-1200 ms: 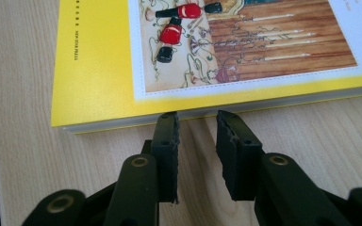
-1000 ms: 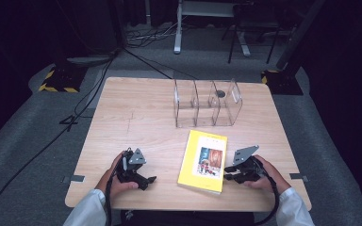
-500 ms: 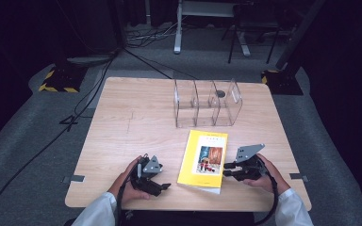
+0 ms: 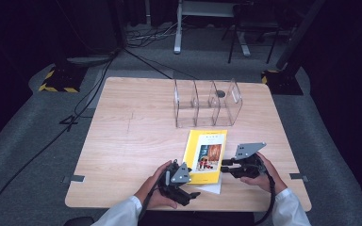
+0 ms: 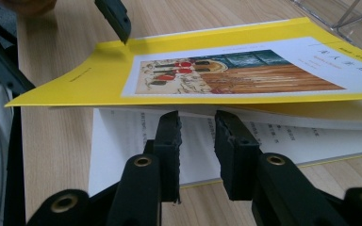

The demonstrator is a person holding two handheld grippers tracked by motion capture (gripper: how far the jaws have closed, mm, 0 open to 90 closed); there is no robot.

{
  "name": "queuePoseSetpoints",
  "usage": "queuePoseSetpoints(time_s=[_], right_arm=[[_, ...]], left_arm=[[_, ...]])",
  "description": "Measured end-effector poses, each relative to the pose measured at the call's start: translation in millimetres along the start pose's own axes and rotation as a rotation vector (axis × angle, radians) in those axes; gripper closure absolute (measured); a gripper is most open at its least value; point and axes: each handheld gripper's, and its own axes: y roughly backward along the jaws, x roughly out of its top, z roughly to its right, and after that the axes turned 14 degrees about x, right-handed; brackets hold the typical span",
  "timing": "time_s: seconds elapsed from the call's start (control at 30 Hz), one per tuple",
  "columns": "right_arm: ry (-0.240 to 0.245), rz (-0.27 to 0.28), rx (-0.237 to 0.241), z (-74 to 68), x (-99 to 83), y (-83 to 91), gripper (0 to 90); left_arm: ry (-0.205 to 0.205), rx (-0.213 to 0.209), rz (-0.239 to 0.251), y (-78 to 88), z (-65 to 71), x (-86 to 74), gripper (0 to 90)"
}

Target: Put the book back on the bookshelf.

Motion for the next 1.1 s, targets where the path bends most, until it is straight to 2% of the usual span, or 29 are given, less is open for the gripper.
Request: queuePoseSetpoints(time_s=[0.07,0.13,0.17,0.27,0.3,0.33,0.37,0.43,0.57,0.77,0.8,0.93,1.1], right_arm=[[-0.003,0.006,-0.001,0.0,1.2,-0.4,71.4],[-0.002,0.009,-0.004,0.0,2.2,-0.8,71.4],[-0.003,0.011,-0.003,-0.1,2.5,-1.0,71.4],[-0.004,0.017,-0.006,-0.2,3.5,-1.1,71.4],[-0.004,0.017,-0.006,-0.2,3.5,-1.1,71.4],[-0.004,0.022,-0.008,-0.2,4.3,-1.4,71.4],[-0.004,0.024,-0.008,-0.3,4.4,-1.5,71.3],[-0.006,0.026,-0.008,-0.2,4.4,-1.7,71.3],[-0.012,0.041,-0.014,-0.1,3.9,-1.7,71.3],[-0.026,0.080,-0.020,0.3,2.6,-1.7,71.3],[-0.029,0.087,-0.024,0.2,3.1,-2.0,71.3],[-0.030,0.102,-0.041,-0.4,4.6,-1.8,70.7],[-0.051,0.121,-0.054,0.9,2.2,-0.7,64.4]], left_arm=[[0.013,0.011,-0.005,-6.4,3.3,2.2,16.7],[0.038,0.039,0.007,-9.7,6.0,3.8,16.6],[0.036,0.042,0.025,-10.8,6.1,4.6,16.7],[0.061,0.089,0.040,-14.9,10.6,8.8,16.9],[0.061,0.089,0.040,-14.9,10.6,8.8,18.9],[0.050,0.138,0.036,-16.9,13.4,10.4,24.2],[0.049,0.156,0.029,-17.5,14.7,10.5,27.2],[0.048,0.172,0.033,-17.3,14.2,9.7,32.6],[0.051,0.169,0.049,-13.4,12.1,8.7,39.5],[0.016,0.166,0.068,-7.3,12.6,9.1,56.6],[-0.005,0.158,0.078,-4.3,12.5,9.3,60.2],[-0.031,0.175,0.097,0.8,12.6,9.8,71.7],[-0.053,0.195,0.105,5.5,10.2,10.5,78.7]])
